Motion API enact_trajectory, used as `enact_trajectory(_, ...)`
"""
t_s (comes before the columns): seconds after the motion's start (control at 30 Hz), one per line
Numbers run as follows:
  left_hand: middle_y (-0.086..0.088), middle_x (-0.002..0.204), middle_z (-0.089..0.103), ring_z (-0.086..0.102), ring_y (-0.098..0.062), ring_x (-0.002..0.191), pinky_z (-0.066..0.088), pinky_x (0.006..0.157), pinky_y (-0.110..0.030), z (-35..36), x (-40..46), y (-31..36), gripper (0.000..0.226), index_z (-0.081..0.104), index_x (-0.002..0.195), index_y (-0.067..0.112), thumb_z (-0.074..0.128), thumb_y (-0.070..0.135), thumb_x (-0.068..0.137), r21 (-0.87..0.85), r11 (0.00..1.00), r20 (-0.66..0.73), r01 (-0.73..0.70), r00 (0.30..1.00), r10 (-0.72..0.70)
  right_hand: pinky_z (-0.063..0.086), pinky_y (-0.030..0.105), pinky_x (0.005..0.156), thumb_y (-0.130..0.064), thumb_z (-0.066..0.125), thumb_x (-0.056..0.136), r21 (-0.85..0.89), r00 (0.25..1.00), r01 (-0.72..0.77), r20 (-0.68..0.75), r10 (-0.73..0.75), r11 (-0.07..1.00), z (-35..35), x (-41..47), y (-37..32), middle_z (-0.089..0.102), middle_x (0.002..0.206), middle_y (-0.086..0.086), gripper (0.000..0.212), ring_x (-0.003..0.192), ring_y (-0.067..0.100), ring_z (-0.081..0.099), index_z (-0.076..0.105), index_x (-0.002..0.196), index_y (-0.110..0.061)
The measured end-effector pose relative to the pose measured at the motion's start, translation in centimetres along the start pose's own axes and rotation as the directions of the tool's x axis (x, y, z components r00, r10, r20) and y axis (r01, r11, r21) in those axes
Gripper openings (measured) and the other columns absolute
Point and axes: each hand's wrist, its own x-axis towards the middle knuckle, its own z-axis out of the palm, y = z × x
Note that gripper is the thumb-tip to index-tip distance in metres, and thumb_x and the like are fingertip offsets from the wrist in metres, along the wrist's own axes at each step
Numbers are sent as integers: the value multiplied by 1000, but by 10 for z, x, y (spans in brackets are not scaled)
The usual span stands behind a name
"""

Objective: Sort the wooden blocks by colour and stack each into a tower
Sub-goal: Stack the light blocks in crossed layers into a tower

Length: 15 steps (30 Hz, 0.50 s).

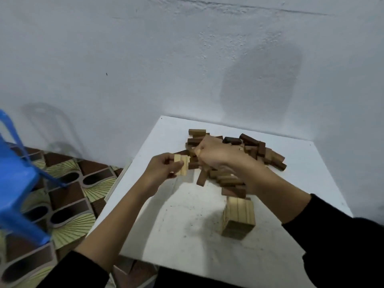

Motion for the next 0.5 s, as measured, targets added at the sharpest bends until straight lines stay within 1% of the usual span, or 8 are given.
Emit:
enact_trajectory(0.07, -3, 72, 55, 52, -16, 68, 47, 65, -26, -11, -17, -25, 3, 62, 86, 5, 64, 5, 88, 84, 994, 9, 71, 997, -72, 38, 24, 55, 2, 47, 87, 137, 1000, 11, -5, -11, 990, 32, -12, -8, 49, 75, 8, 17, 63, 18, 45, 49, 77, -11)
enact_trajectory(0.13, -3, 70, 53, 49, -15, 65, 44, 61, -25, -15, -29, -46, 6, 61, 89, 7, 66, 4, 85, 182, 979, 7, 91, 996, -94, 38, 27, 60, 1, 51, 87, 278, 999, -6, -47, 20, 960, 69, -19, -9, 51, 85, 6, 14, 77, 19, 49, 50, 86, -13)
enact_trajectory(0.2, 0, 70, 54, 49, -15, 64, 41, 60, -23, -18, -38, -60, 13, 61, 91, 11, 67, 4, 82, 314, 948, -11, 57, 998, -57, 42, 26, 55, -5, 57, 87, 385, 994, -37, -80, 73, 922, 108, -21, -2, 56, 91, 5, 10, 82, 21, 55, 55, 91, -14)
enact_trajectory(0.23, 2, 71, 55, 50, -14, 65, 40, 60, -21, -18, -40, -64, 16, 62, 94, 14, 68, 6, 81, 375, 927, -24, 29, 999, -21, 47, 28, 57, -8, 60, 86, 421, 988, -68, -100, 121, 904, 123, -19, 5, 59, 93, 5, 9, 84, 21, 57, 58, 91, -15)
enact_trajectory(0.27, 4, 73, 57, 51, -11, 66, 40, 59, -16, -19, -42, -68, 19, 63, 97, 16, 69, 8, 81, 420, 908, -36, 3, 999, 14, 52, 31, 65, -10, 62, 86, 437, 975, -106, -129, 178, 893, 134, -18, 13, 61, 94, 4, 7, 86, 21, 59, 61, 92, -14)
enact_trajectory(0.33, 4, 78, 59, 52, -7, 68, 39, 56, -8, -21, -44, -72, 20, 64, 101, 19, 69, 14, 83, 479, 878, -58, -19, 997, 53, 54, 32, 77, -13, 61, 89, 467, 942, -173, -178, 284, 867, 148, -10, 26, 62, 94, 2, 6, 87, 19, 60, 64, 95, -12)
enact_trajectory(0.4, 1, 87, 62, 52, -10, 73, 38, 58, -5, -22, -42, -75, 21, 64, 104, 19, 70, 17, 84, 526, 850, -77, -25, 994, 76, 50, 29, 76, -13, 59, 91, 492, 919, -188, -217, 330, 850, 152, -4, 36, 63, 96, 4, 9, 88, 19, 58, 64, 96, -8)
enact_trajectory(0.5, 1, 99, 58, 50, -11, 85, 33, 64, -6, -26, -39, -79, 29, 65, 110, 14, 72, 18, 82, 588, 807, -70, -61, 990, 126, 47, 26, 76, -14, 60, 91, 430, 916, -167, -265, 301, 887, 155, 2, 42, 63, 100, 7, 17, 90, 18, 57, 64, 105, -4)
